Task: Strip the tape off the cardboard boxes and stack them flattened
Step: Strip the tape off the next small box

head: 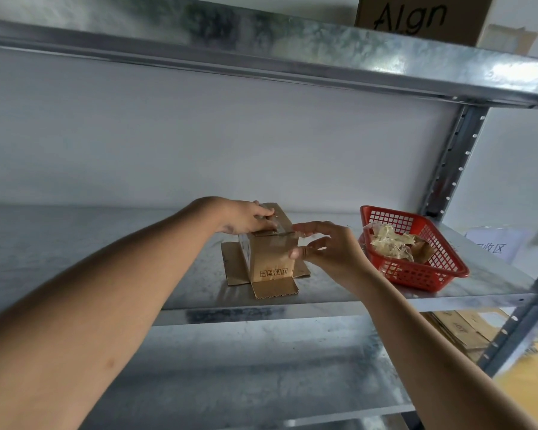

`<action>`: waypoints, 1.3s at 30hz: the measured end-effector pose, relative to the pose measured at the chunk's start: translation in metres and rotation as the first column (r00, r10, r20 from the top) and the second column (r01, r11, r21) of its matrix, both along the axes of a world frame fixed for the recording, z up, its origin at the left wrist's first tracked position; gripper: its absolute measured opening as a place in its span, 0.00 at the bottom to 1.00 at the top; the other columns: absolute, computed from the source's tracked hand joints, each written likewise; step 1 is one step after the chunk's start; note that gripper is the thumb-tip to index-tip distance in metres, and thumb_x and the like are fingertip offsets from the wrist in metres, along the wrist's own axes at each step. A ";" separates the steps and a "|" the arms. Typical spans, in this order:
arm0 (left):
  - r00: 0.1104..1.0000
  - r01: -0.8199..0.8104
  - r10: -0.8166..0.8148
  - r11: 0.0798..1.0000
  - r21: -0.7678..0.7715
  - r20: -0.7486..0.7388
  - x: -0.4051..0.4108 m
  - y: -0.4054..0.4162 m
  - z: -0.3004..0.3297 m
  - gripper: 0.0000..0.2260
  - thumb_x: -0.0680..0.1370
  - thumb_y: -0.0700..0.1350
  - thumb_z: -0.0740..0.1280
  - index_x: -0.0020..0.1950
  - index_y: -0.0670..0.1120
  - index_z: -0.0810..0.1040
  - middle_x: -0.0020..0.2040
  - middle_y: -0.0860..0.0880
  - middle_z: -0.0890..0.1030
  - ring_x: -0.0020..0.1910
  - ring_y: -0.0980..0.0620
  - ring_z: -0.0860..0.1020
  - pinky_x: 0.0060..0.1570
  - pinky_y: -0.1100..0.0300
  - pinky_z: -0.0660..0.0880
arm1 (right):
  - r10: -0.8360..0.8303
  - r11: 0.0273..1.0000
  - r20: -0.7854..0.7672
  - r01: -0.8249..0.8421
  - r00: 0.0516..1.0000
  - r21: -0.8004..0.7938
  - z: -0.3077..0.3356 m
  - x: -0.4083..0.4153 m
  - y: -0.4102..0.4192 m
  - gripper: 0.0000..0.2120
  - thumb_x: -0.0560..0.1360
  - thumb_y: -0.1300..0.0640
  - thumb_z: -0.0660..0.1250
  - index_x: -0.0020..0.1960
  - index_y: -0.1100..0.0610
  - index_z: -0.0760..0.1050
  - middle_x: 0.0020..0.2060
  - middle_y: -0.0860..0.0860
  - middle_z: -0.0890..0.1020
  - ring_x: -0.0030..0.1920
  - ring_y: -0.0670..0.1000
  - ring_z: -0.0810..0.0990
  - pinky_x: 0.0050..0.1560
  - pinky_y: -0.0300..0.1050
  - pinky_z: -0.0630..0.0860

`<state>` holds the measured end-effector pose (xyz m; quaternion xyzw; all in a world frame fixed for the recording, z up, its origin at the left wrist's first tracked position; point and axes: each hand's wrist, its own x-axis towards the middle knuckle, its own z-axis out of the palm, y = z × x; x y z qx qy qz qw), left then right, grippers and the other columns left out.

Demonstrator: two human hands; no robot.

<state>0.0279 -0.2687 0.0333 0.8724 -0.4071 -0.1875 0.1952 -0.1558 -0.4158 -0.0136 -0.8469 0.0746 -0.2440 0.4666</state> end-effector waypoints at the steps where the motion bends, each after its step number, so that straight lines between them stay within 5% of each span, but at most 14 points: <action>1: 1.000 0.000 0.000 1.000 0.000 0.000 0.000 0.000 0.000 0.31 0.83 0.61 0.62 0.84 0.55 0.59 0.83 0.50 0.56 0.83 0.47 0.53 0.76 0.54 0.57 | -0.037 0.999 0.016 0.037 0.999 -0.026 0.000 0.002 0.000 0.23 0.59 0.41 0.83 0.53 0.41 0.84 0.52 0.45 0.85 0.43 0.49 0.86 0.46 0.50 0.85; 4: 1.000 -0.003 0.003 1.000 -0.003 0.008 0.000 0.000 -0.002 0.30 0.83 0.61 0.62 0.83 0.54 0.60 0.80 0.47 0.62 0.81 0.45 0.57 0.76 0.52 0.59 | -0.138 0.990 0.088 0.138 0.986 0.013 -0.002 0.012 0.001 0.10 0.70 0.55 0.81 0.50 0.46 0.86 0.44 0.48 0.87 0.37 0.51 0.86 0.47 0.59 0.85; 9: 0.999 0.009 -0.009 1.000 0.002 0.035 0.001 0.002 -0.003 0.29 0.83 0.61 0.61 0.83 0.54 0.60 0.80 0.48 0.61 0.81 0.45 0.58 0.76 0.53 0.57 | -0.212 0.975 0.100 0.203 0.972 0.092 -0.002 0.019 0.000 0.03 0.76 0.56 0.77 0.47 0.49 0.85 0.39 0.47 0.87 0.35 0.52 0.87 0.45 0.56 0.86; 15: 0.998 0.014 -0.015 1.000 0.018 0.061 0.003 0.003 -0.002 0.30 0.82 0.64 0.60 0.83 0.57 0.59 0.84 0.51 0.53 0.83 0.46 0.52 0.78 0.51 0.53 | -0.246 0.957 0.114 0.222 0.963 0.189 -0.004 0.017 -0.001 0.10 0.75 0.57 0.77 0.52 0.52 0.78 0.36 0.50 0.87 0.34 0.52 0.87 0.40 0.47 0.86; 20: 0.999 0.021 -0.022 1.000 0.015 0.048 0.003 0.002 -0.002 0.31 0.83 0.63 0.61 0.83 0.56 0.59 0.82 0.50 0.58 0.82 0.46 0.56 0.76 0.53 0.57 | -0.270 0.961 0.207 0.277 0.940 -0.008 -0.006 0.016 -0.001 0.08 0.73 0.60 0.78 0.41 0.50 0.83 0.32 0.44 0.86 0.31 0.47 0.86 0.35 0.41 0.84; 25: 0.998 0.024 -0.026 0.999 0.026 0.058 0.003 0.003 0.000 0.31 0.83 0.64 0.61 0.83 0.55 0.59 0.83 0.51 0.57 0.83 0.47 0.54 0.77 0.53 0.54 | -0.148 0.915 0.243 0.227 0.959 -0.335 -0.008 0.011 -0.005 0.09 0.73 0.70 0.76 0.48 0.57 0.88 0.34 0.39 0.85 0.36 0.41 0.85 0.40 0.31 0.80; 29: 0.997 0.026 -0.029 0.999 0.039 0.076 0.001 0.004 0.001 0.31 0.83 0.63 0.60 0.84 0.55 0.58 0.83 0.51 0.56 0.83 0.48 0.53 0.76 0.55 0.53 | -0.103 0.827 0.203 0.197 0.974 -0.527 -0.002 0.007 -0.009 0.08 0.74 0.63 0.77 0.53 0.59 0.87 0.43 0.50 0.89 0.42 0.45 0.87 0.48 0.43 0.84; 33: 0.997 0.027 -0.030 0.999 0.035 0.074 0.001 0.004 0.002 0.30 0.84 0.62 0.60 0.84 0.54 0.58 0.83 0.50 0.56 0.83 0.48 0.53 0.75 0.56 0.53 | -0.040 0.799 0.120 0.104 0.992 -0.592 0.003 0.002 -0.008 0.11 0.75 0.53 0.75 0.55 0.56 0.87 0.47 0.51 0.88 0.42 0.47 0.87 0.47 0.43 0.83; 39: 0.998 0.021 -0.024 0.999 0.041 0.059 0.000 0.004 0.002 0.30 0.84 0.62 0.61 0.84 0.55 0.58 0.84 0.52 0.54 0.83 0.48 0.52 0.78 0.52 0.53 | -0.087 0.901 0.066 0.107 0.994 -0.420 -0.006 -0.001 -0.018 0.09 0.78 0.61 0.73 0.58 0.54 0.85 0.44 0.44 0.88 0.43 0.39 0.86 0.49 0.35 0.83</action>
